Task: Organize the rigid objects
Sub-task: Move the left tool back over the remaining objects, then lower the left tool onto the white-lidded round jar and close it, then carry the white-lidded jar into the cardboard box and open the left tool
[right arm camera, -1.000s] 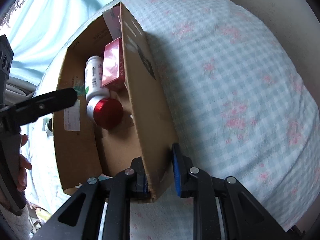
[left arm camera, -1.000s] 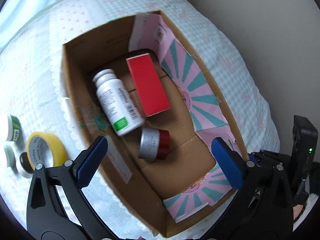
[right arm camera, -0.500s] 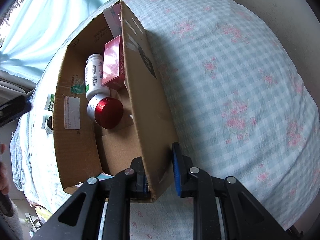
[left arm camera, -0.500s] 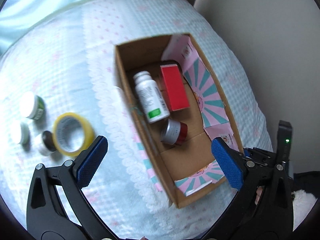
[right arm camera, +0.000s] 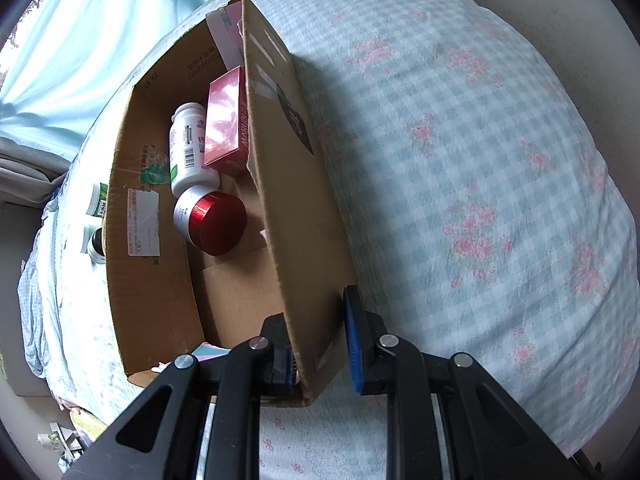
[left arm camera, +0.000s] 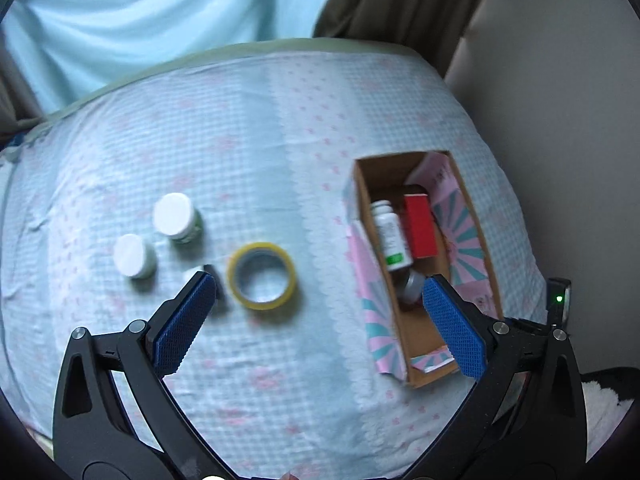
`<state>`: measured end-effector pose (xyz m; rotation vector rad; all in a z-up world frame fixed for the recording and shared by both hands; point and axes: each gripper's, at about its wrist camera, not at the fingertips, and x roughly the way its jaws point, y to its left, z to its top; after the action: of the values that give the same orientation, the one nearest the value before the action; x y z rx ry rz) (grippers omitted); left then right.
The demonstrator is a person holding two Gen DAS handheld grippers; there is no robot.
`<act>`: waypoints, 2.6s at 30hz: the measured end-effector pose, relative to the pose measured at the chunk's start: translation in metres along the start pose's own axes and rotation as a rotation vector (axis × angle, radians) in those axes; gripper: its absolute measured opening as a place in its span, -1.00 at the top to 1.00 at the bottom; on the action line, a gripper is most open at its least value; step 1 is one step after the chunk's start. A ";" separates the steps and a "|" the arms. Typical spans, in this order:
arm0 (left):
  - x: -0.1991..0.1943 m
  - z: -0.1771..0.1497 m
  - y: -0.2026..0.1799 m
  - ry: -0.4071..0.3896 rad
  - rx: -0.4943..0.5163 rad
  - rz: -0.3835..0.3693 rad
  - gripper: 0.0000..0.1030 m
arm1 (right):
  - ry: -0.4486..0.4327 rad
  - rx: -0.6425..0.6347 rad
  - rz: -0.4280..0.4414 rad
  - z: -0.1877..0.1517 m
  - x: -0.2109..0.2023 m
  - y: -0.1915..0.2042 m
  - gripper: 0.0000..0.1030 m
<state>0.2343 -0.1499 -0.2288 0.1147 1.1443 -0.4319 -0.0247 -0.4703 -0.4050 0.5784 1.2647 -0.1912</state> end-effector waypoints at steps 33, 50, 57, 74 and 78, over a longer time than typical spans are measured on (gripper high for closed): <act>0.222 -0.047 0.284 0.093 -0.171 0.166 -0.81 | -0.034 0.073 -0.038 -0.004 -0.007 -0.002 0.64; 0.227 -0.051 0.278 0.025 -0.097 0.195 -0.32 | -0.050 0.095 -0.059 -0.004 -0.008 0.002 0.64; 0.204 -0.044 0.272 0.000 -0.090 0.200 -0.32 | -0.051 0.096 -0.058 -0.004 -0.008 0.002 0.64; 0.051 0.006 0.154 -0.129 -0.045 0.152 -0.32 | -0.027 0.112 -0.028 0.001 -0.006 -0.002 0.64; 0.029 0.014 0.100 -0.149 -0.041 0.096 -0.32 | -0.005 0.091 -0.022 0.003 -0.005 -0.003 0.63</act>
<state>0.2948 -0.0709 -0.2618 0.0995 0.9957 -0.3259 -0.0250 -0.4752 -0.4002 0.6420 1.2623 -0.2692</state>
